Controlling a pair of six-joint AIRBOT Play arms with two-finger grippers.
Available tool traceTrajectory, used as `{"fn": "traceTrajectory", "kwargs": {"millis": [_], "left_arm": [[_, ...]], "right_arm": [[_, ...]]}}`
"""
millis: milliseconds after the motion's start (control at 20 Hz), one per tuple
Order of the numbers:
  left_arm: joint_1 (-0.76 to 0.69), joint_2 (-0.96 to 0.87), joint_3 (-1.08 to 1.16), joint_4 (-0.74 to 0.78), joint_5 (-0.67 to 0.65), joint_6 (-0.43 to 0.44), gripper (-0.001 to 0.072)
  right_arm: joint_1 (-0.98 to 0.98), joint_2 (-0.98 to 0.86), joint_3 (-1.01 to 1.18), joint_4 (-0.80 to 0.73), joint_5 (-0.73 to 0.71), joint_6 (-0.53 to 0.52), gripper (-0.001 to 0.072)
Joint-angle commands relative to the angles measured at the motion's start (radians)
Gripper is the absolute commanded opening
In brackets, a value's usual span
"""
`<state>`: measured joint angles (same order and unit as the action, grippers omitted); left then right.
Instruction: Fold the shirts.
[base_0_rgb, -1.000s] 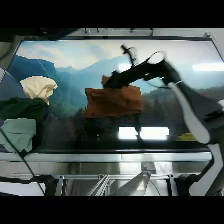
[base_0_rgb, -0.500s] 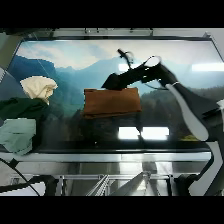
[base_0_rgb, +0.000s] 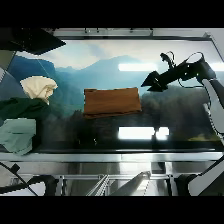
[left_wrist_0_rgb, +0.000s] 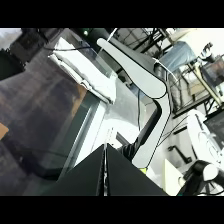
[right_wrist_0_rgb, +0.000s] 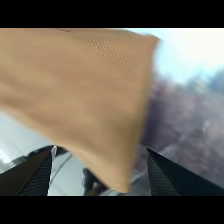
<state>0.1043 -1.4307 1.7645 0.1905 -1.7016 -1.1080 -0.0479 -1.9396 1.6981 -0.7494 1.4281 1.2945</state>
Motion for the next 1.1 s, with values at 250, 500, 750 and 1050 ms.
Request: {"fn": "traceTrajectory", "kwargs": {"millis": [250, 500, 750, 1050], "left_arm": [[0.001, 0.005, -0.029, -0.001, -0.005, 0.03, 0.0018], [0.001, 0.005, -0.029, -0.002, -0.005, 0.034, 0.0018], [0.001, 0.005, -0.029, -0.003, -0.006, 0.034, 0.0018], [0.001, 0.005, -0.029, -0.004, -0.008, 0.034, 0.0018]], "right_arm": [[0.09, -0.129, -0.032, -0.012, -0.014, 0.075, 0.0649], [0.188, -0.18, -0.031, 0.148, -0.066, 0.036, 0.0648], [0.201, -0.188, -0.031, 0.356, -0.053, -0.024, 0.0015], [0.07, 0.037, -0.031, 0.368, -0.01, -0.038, 0.0013]]}}
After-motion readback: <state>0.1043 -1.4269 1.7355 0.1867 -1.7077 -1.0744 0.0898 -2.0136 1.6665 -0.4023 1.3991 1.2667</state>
